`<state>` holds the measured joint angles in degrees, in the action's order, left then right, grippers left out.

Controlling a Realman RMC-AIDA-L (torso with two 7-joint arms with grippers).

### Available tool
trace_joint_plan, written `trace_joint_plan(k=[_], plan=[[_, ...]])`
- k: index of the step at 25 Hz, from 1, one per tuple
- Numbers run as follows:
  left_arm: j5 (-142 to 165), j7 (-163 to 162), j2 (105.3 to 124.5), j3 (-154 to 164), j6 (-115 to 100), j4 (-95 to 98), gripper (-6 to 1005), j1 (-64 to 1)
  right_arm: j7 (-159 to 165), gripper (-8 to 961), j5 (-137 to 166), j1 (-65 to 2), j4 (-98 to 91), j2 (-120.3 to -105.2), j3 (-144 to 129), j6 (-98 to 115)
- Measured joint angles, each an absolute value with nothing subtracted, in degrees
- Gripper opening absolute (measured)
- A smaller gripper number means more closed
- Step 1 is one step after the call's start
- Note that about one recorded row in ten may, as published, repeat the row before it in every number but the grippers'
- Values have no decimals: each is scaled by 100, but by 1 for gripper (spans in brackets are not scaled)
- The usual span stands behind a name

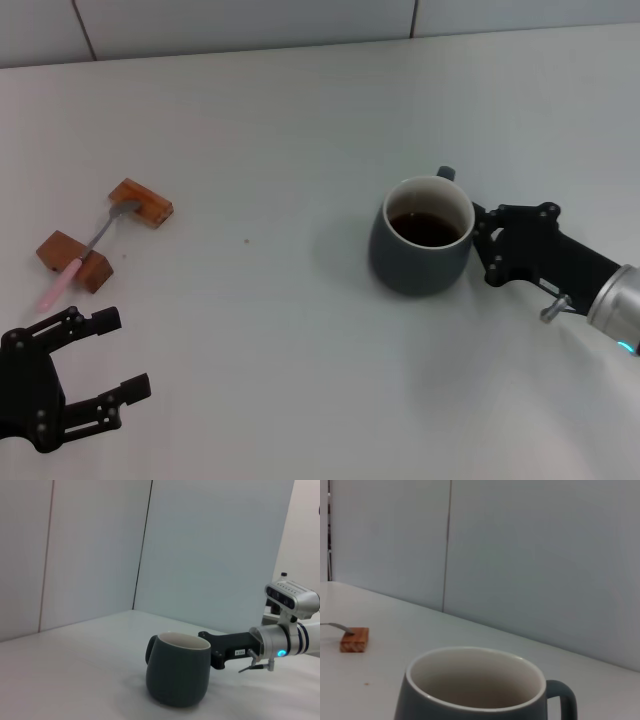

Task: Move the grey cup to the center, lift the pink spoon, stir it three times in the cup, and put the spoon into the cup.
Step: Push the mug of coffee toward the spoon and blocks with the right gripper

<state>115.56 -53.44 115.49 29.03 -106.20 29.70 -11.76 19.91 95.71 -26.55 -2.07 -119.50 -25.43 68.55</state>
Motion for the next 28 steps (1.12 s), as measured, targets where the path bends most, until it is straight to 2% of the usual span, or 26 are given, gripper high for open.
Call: trace_joint_plan(k=[28], plan=[[11558, -5344, 11505, 2856, -10773, 2962, 802, -1173, 1801, 28, 9816, -4047, 1029, -11971, -2583, 6314]])
